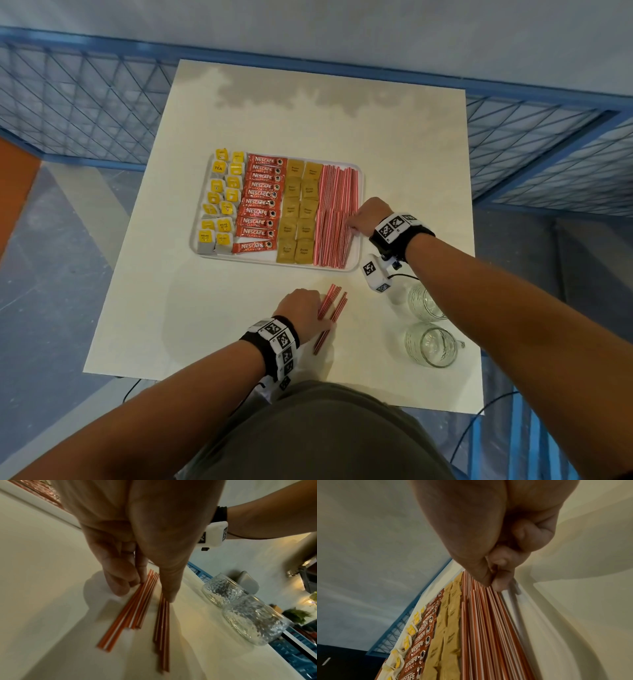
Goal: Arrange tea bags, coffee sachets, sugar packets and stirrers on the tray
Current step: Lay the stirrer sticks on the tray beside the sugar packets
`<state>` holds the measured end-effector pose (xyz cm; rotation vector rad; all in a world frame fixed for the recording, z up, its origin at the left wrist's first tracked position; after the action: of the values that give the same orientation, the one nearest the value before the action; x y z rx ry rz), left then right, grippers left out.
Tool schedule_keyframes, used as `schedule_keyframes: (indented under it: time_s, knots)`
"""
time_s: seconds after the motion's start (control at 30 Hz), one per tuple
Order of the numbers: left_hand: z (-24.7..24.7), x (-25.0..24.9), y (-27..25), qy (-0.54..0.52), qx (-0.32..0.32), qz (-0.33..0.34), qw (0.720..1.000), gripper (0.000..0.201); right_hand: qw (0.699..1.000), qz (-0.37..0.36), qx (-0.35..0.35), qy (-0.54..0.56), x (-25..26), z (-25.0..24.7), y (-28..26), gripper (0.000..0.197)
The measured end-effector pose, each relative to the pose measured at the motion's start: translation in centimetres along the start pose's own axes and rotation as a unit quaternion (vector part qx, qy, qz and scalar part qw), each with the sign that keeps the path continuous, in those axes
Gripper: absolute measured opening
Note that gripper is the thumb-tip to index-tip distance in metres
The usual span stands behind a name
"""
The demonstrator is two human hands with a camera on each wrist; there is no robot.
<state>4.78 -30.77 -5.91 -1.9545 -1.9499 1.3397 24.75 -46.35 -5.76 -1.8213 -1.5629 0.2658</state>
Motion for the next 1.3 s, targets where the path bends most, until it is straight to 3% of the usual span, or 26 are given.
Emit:
schedule_keyframes:
  time_s: [0.17,0.33,0.47,0.73,0.87,1.3]
  knots:
    - [0.7,-0.1,0.0,0.054,0.006,0.015,0.998,0.038,1.0,0.003,-0.004,0.019,-0.3,0.0,-0.4,0.02]
    - [0.6,-0.3,-0.2,0.05,0.009,-0.001,0.999,0.017,0.999,-0.024,-0.014,0.039,-0.6,-0.7,-2.2,0.03]
    - [0.4,-0.4,-0.5,0.045,0.013,-0.009,0.999,0.015,0.996,-0.068,-0.005,0.05,-1.2,0.0,-4.9,0.032]
    - [0.0,0.7,-0.4,-0.044,0.028,-0.03,0.998,0.011,0.989,-0.102,0.049,0.1,-3.6,4.5,-9.2,0.034]
    - [-0.4,1.1,-0.3,-0.096,0.021,-0.039,0.994,0.006,0.986,-0.104,0.079,0.105,-4.2,7.3,-10.5,0.026]
    - [-1.1,2.1,-0.6,-0.213,0.035,-0.023,0.976,0.018,0.981,-0.13,0.053,0.136,-2.8,9.7,-12.4,0.026]
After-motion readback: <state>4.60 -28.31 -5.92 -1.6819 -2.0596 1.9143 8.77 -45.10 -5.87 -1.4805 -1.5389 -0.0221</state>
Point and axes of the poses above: each hand's wrist, its own y-axis towards the middle knuckle, its own z-axis out of the palm, x = y × z, the point moved 7 cm from there along y, towards the middle knuckle, and after that the axes turned 6 degrees about -y, right-handed, at the moved point
